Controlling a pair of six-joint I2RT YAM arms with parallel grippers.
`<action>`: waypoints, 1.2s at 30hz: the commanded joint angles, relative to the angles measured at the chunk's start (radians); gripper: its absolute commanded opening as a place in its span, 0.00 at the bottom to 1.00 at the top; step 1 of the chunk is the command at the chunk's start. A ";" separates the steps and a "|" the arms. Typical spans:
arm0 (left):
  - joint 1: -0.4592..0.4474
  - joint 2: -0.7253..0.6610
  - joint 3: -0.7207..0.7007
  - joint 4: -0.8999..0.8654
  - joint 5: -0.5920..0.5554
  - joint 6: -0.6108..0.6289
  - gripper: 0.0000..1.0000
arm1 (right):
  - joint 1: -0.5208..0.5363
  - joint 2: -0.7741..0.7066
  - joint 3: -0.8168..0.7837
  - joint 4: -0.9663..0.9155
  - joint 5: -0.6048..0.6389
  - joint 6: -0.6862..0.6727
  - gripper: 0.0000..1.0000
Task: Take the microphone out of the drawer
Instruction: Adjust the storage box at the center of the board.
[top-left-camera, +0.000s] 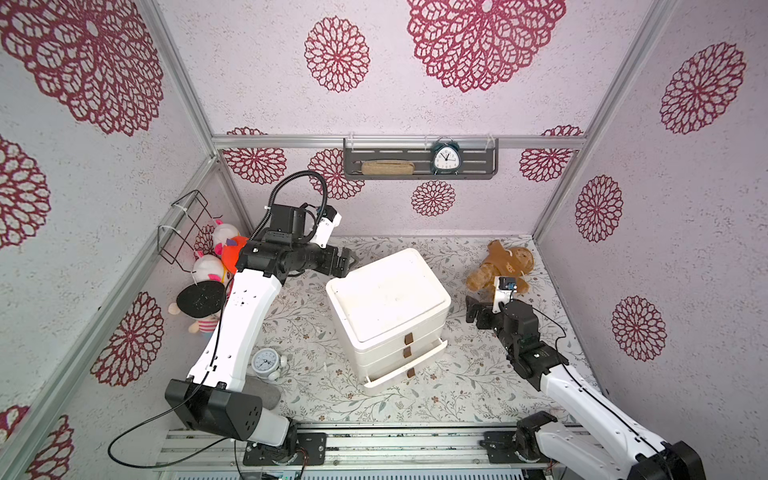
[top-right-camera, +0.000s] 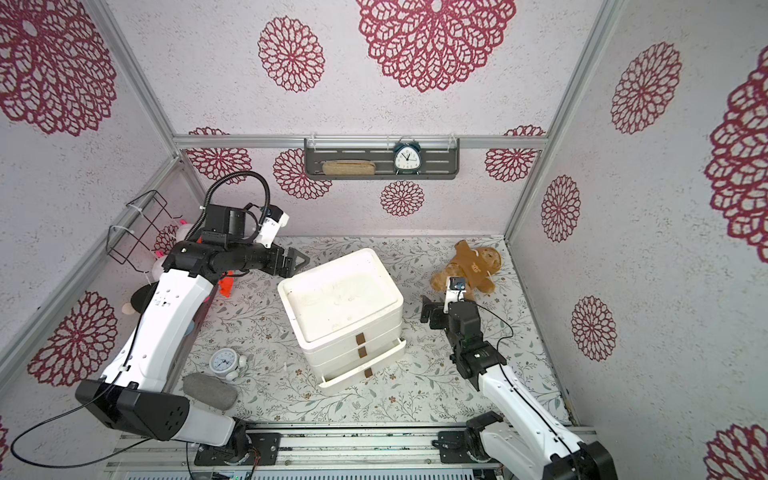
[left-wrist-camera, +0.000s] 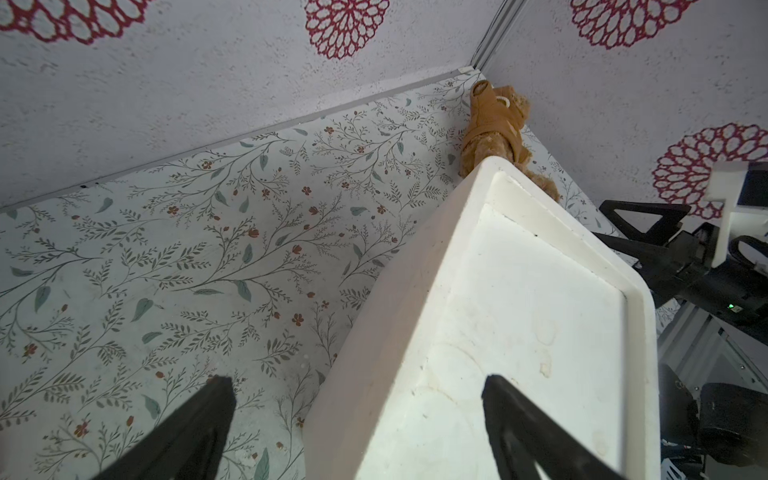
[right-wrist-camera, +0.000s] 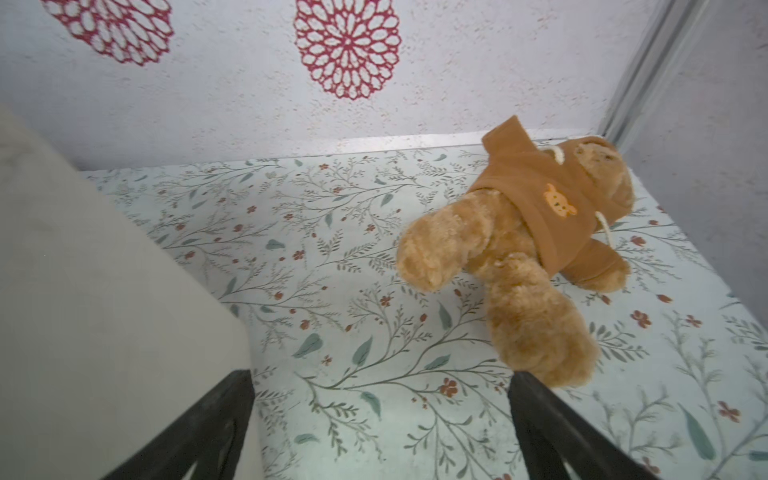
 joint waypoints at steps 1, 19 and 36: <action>-0.032 0.033 0.034 -0.043 -0.034 0.048 0.97 | 0.065 -0.035 -0.031 0.010 -0.044 0.053 0.99; -0.103 0.124 0.069 -0.119 -0.115 0.091 0.97 | 0.246 0.061 0.041 0.077 0.003 0.037 0.99; -0.118 0.205 0.153 -0.180 -0.230 0.111 0.69 | 0.250 0.107 0.088 0.048 0.084 0.079 0.99</action>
